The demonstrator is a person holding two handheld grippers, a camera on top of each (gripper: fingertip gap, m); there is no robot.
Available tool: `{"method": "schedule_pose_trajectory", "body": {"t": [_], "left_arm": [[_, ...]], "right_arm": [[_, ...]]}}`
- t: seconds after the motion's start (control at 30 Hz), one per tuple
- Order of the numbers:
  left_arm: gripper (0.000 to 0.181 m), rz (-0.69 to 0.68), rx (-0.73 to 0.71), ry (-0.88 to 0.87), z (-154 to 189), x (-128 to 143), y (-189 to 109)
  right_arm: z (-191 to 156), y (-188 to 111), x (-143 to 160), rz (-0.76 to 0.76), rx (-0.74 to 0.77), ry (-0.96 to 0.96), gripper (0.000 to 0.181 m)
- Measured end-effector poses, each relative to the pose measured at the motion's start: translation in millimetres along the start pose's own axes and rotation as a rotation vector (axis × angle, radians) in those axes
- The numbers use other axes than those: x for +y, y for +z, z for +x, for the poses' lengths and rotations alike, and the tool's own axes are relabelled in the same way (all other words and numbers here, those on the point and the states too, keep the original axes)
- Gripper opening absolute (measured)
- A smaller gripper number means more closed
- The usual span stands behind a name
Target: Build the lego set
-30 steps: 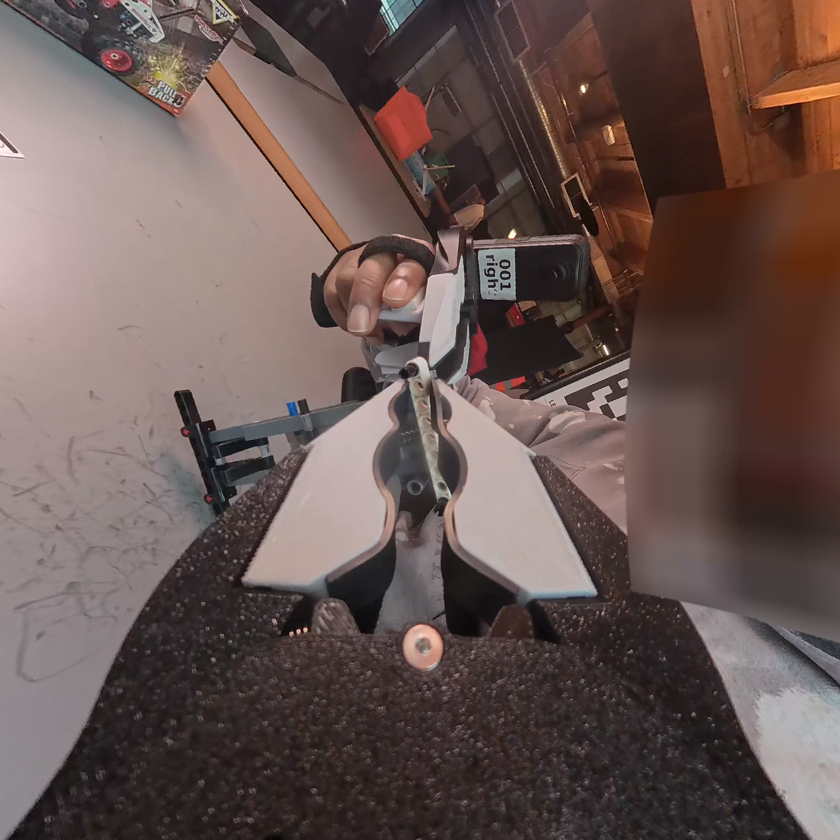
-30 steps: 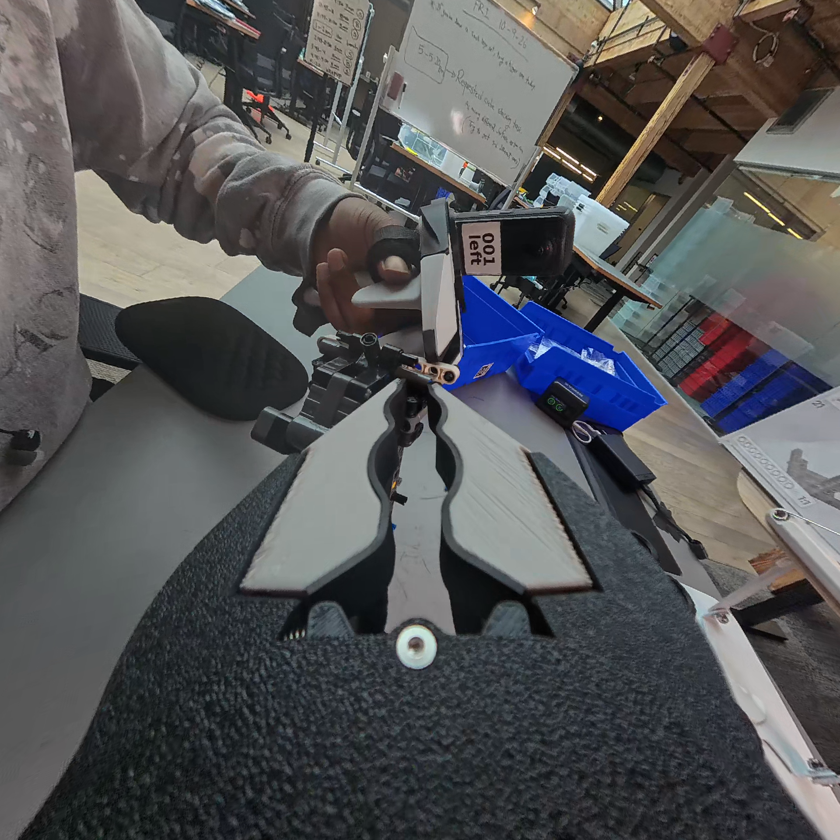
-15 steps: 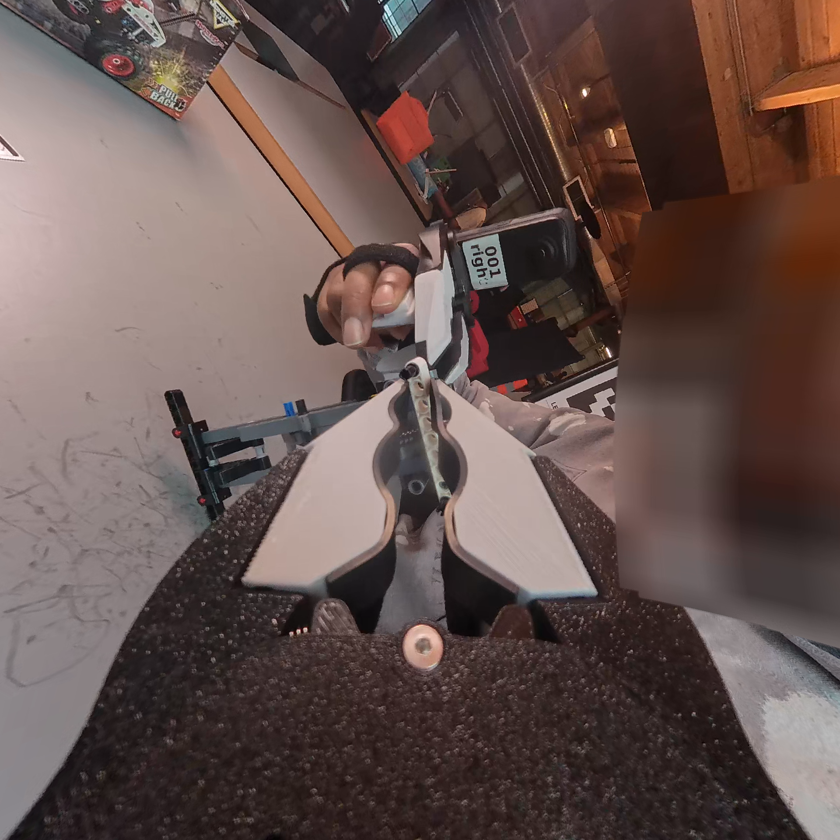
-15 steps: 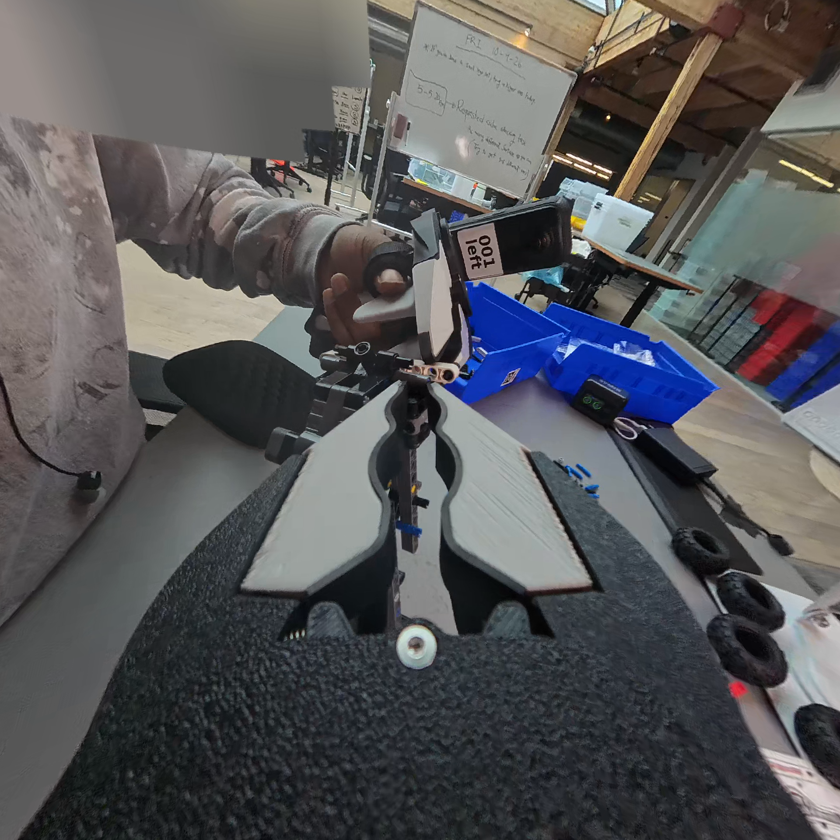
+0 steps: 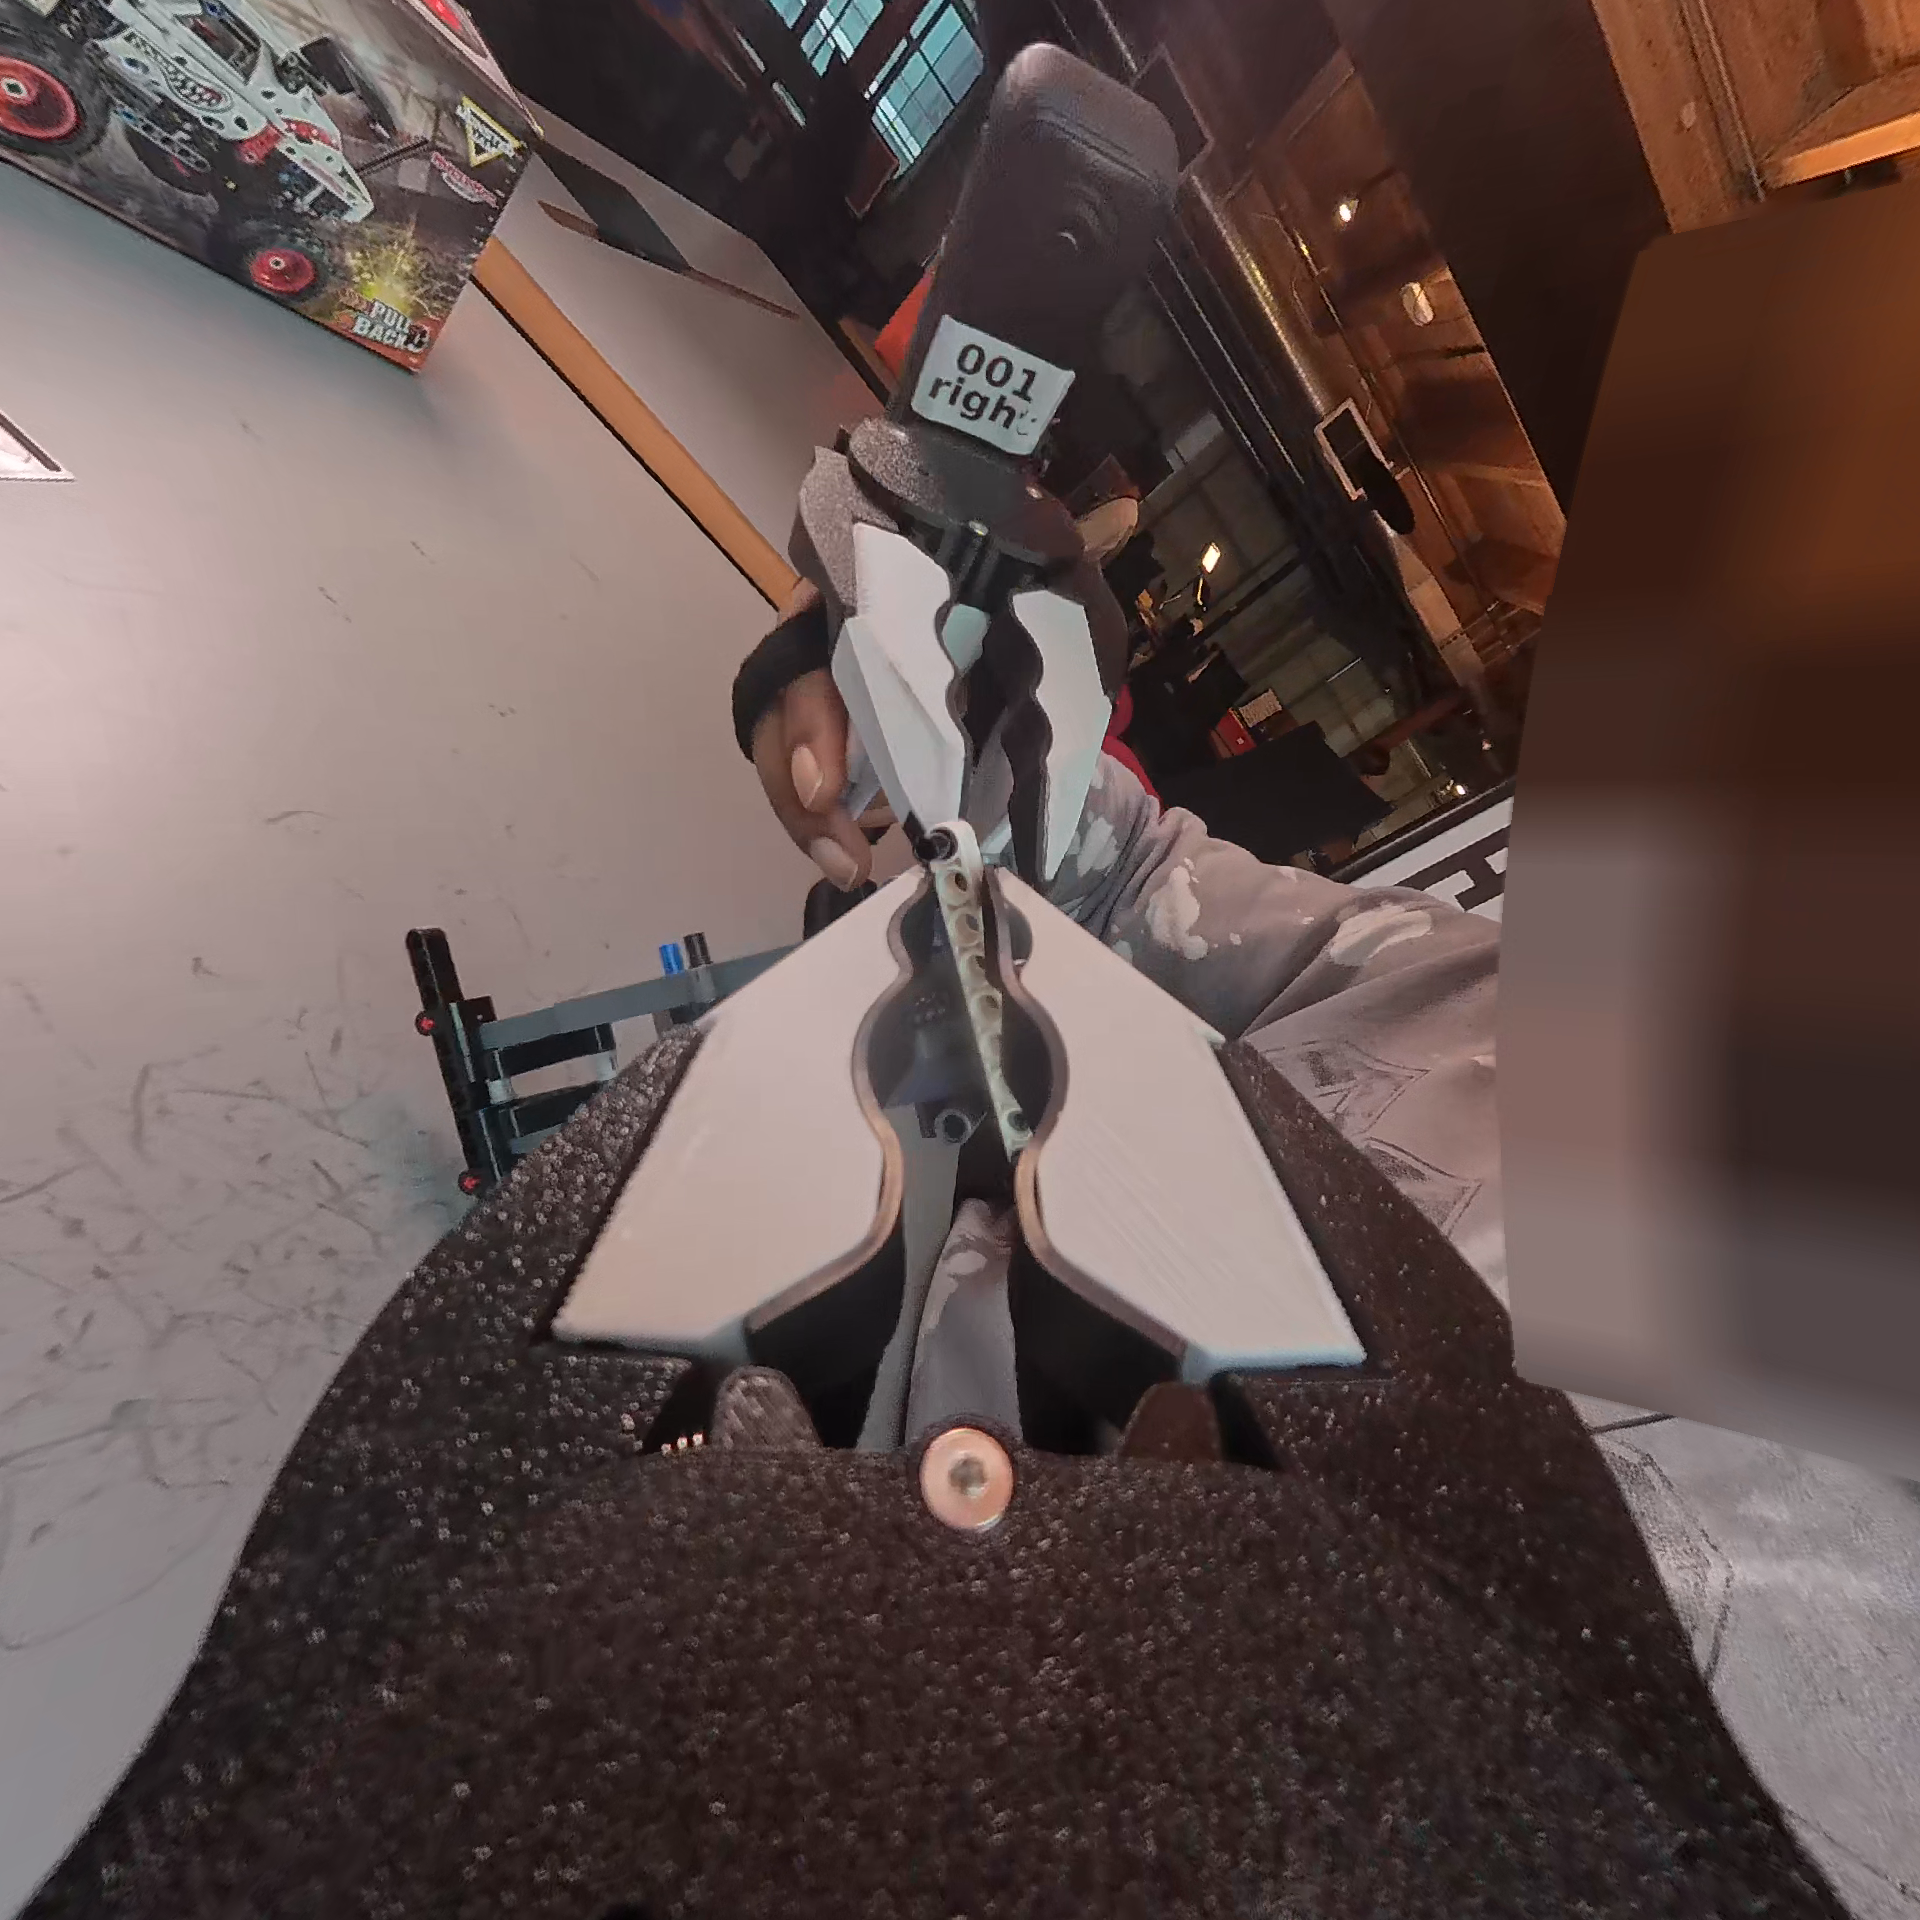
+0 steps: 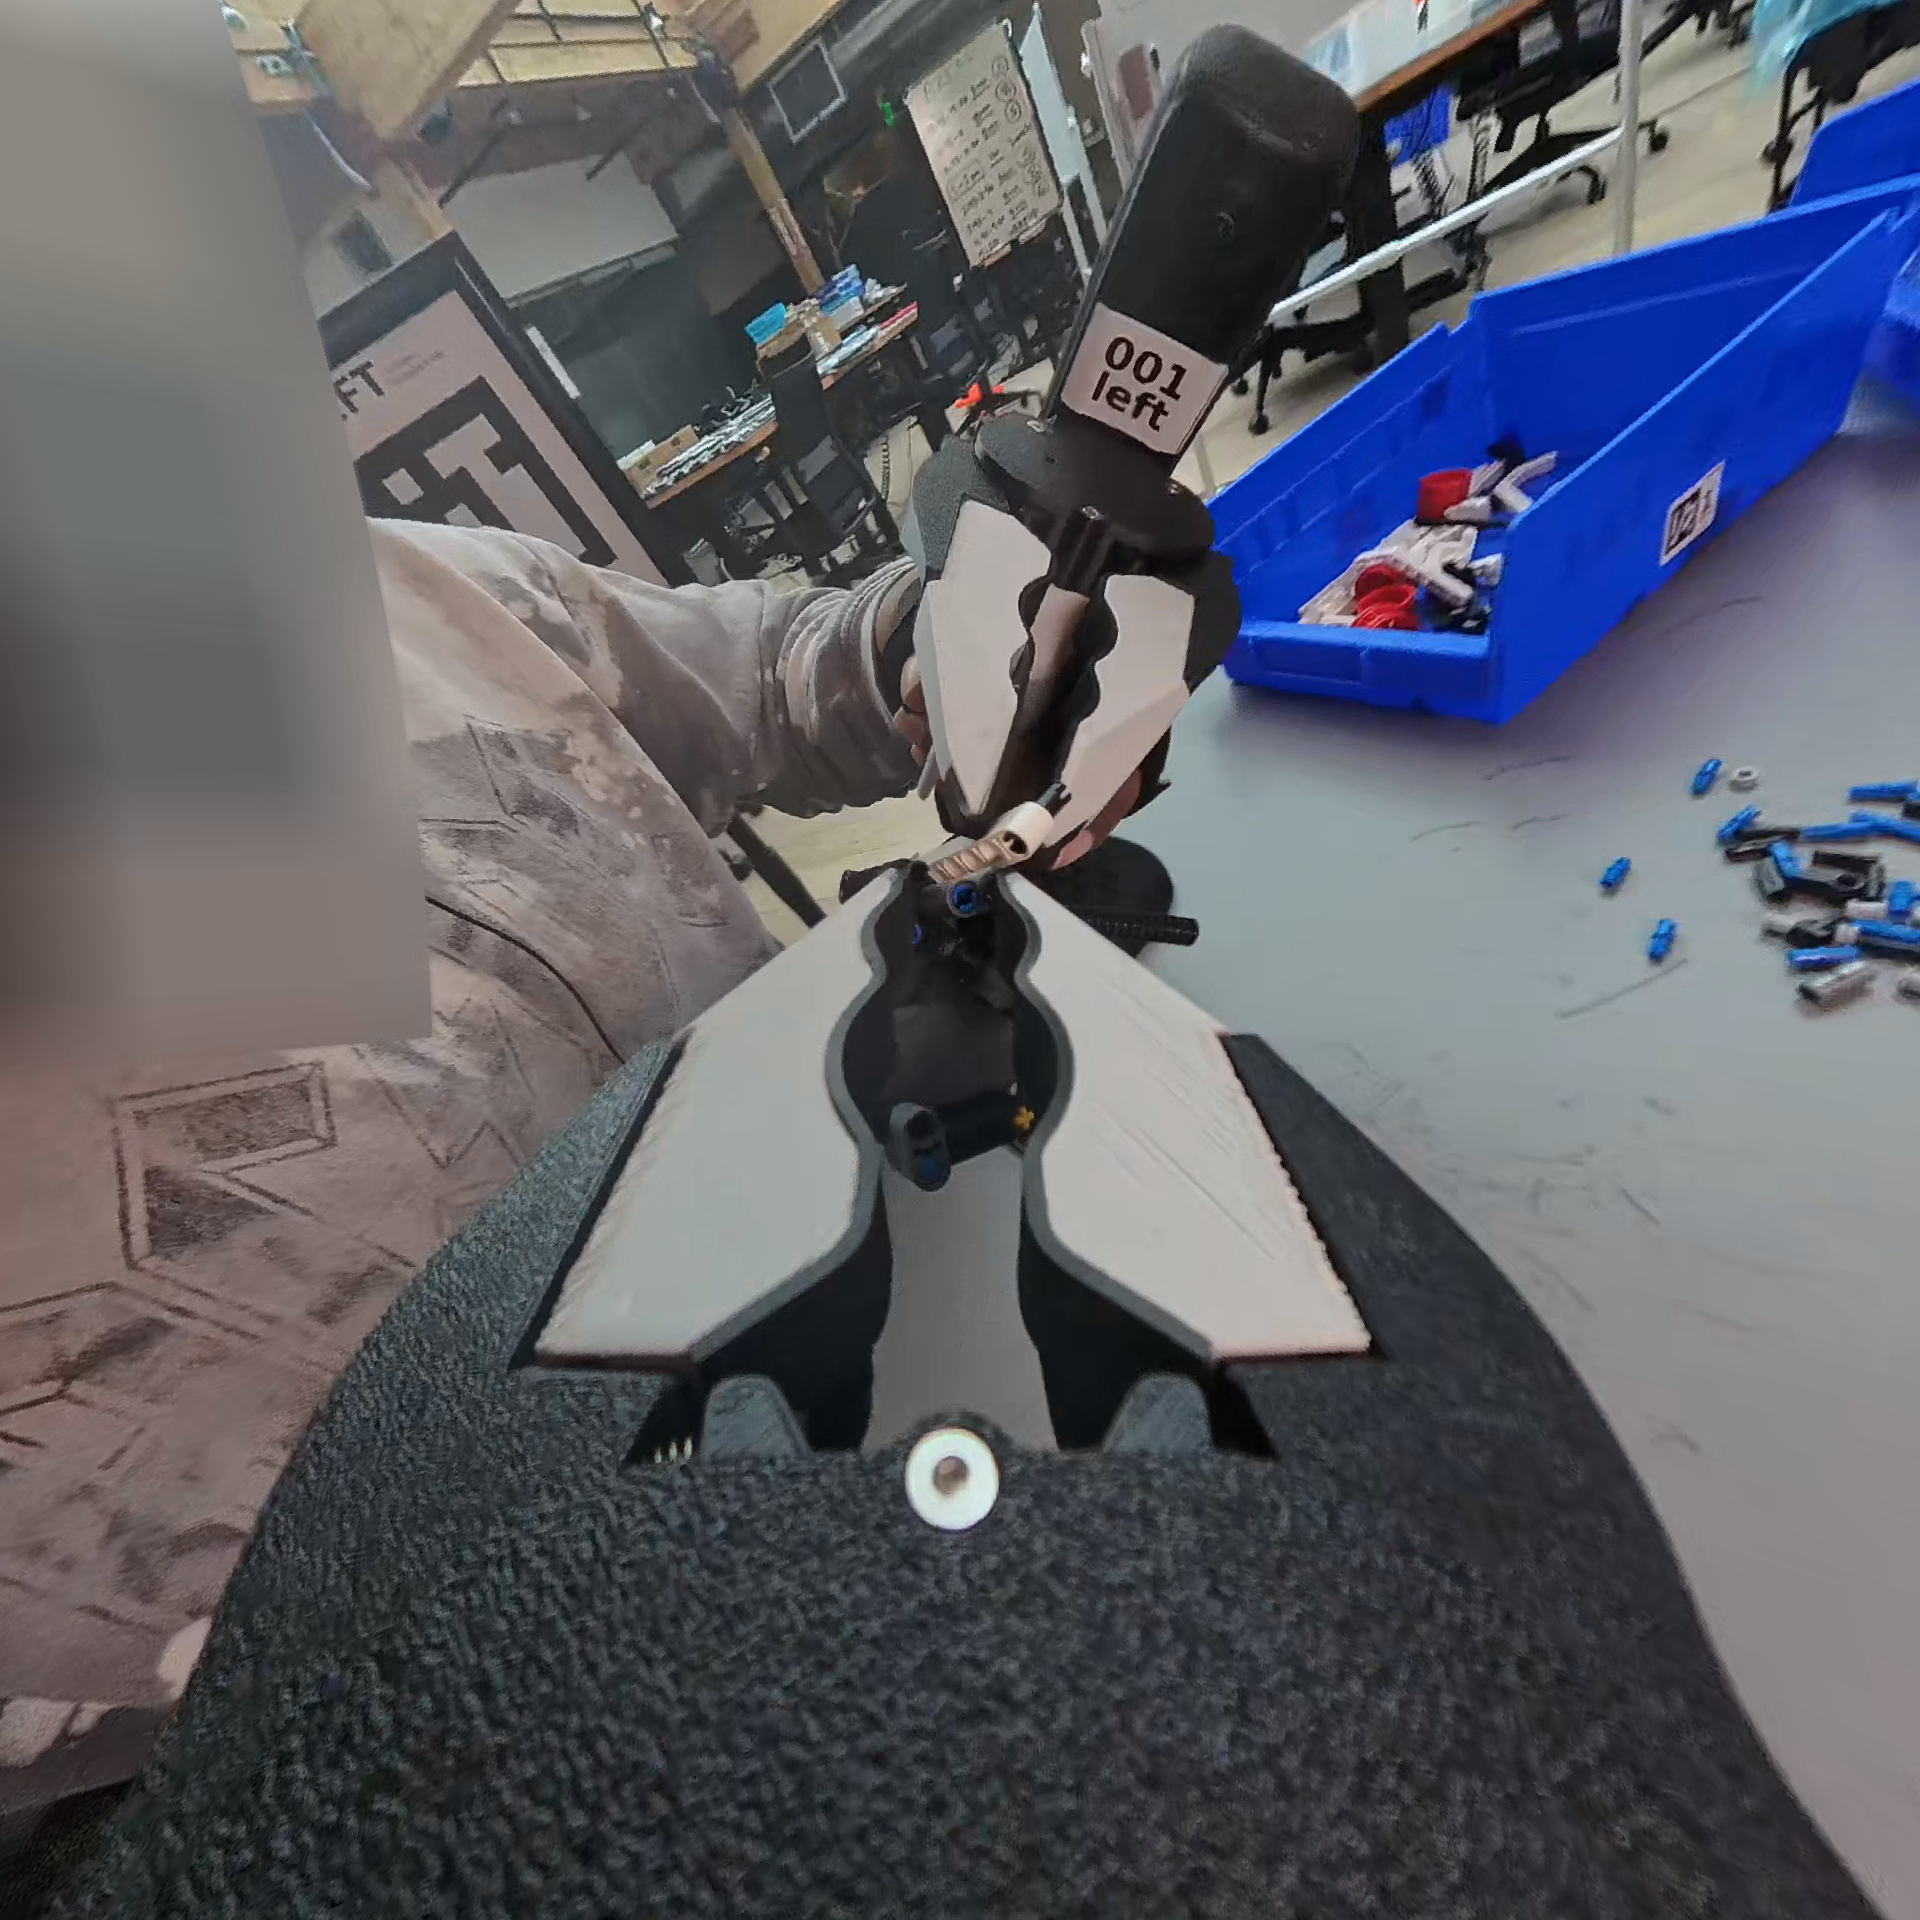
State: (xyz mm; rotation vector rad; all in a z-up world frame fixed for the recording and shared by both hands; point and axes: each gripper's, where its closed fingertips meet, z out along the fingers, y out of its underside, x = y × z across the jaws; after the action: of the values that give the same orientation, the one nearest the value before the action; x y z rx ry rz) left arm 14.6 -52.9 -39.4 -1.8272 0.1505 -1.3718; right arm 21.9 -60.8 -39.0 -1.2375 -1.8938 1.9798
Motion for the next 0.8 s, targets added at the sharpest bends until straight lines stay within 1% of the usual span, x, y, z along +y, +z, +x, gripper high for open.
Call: {"method": "schedule_pose_trajectory", "body": {"t": [0.13,0.2,0.27,0.33,0.37,0.53,0.67,0.73,0.8], "left_arm": [[0.009,0.032,-0.024,0.039,0.9,0.6,0.1],[0.009,0.042,-0.034,0.059,2.9,1.9,0.6],[0.009,0.047,-0.041,0.071,4.9,4.1,2.1],[0.009,0.056,-0.05,0.08,4.8,3.9,2.3],[0.009,0.059,-0.045,0.078,5.0,4.0,2.6],[0.009,0.079,-0.018,0.046,4.1,3.7,3.3],[0.009,0.092,0.016,-0.002,2.3,1.5,3.1],[0.009,0.098,0.024,-0.013,0.8,0.1,2.3],[0.009,0.104,0.046,-0.042,-0.5,-1.2,1.3]], "right_arm": [[-0.4,1.6,1.4,-0.051,-0.018,0.102,0.016],[-2.6,2.4,2.6,-0.081,-0.031,0.143,0.014],[-3.7,2.2,4.0,-0.103,-0.046,0.168,0.01],[-3.3,1.6,4.2,-0.109,-0.055,0.177,0.011],[-3.5,1.5,4.2,-0.113,-0.057,0.169,0.011],[-4.2,0.6,3.2,-0.081,-0.047,0.006,0.009],[-1.2,-0.7,1.3,-0.05,-0.032,-0.032,0.009],[0.8,-0.6,-0.2,-0.039,-0.006,-0.045,0.009],[3.3,-1.1,-1.5,-0.027,0.062,-0.136,0.011]]}}
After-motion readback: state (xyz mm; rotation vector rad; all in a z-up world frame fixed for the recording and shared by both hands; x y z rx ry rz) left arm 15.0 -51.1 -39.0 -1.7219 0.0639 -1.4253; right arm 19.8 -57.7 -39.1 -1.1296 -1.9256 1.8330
